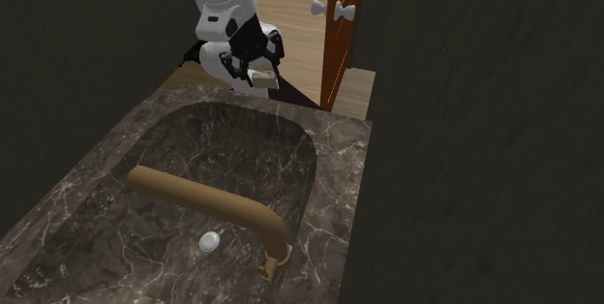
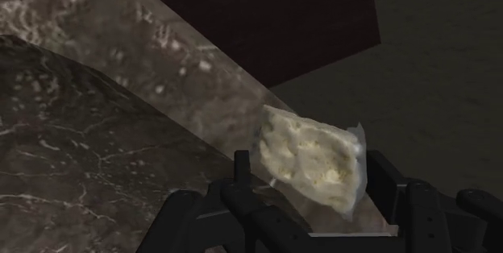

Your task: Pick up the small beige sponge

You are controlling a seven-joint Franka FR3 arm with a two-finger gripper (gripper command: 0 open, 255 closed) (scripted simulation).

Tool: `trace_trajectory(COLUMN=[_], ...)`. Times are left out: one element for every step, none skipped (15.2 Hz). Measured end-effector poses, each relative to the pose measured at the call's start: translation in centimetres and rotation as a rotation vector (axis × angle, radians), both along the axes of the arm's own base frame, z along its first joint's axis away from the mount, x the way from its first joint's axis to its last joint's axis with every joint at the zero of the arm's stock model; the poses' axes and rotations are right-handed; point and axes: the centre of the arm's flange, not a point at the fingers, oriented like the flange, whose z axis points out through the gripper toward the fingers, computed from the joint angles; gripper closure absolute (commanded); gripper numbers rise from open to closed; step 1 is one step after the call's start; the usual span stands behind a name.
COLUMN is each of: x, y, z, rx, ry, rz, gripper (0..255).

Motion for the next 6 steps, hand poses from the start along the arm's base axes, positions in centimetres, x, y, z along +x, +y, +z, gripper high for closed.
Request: trace_trajectory(x=[0.0,-0.1,0.0,0.0,0.0,0.0], y=[0.0,0.0,0.0,0.0,0.0,0.1], z=[0.6,1.1,1.6,2.1,2.7,3.0], rx=[0.0,0.0,0.0,0.0,0.0,0.0], ry=[0.0,0.0,0.0,0.0,0.0,0.0], rz=[0.0,0.0,0.0,0.0,0.0,0.0], gripper=[255,255,255,255,255,255])
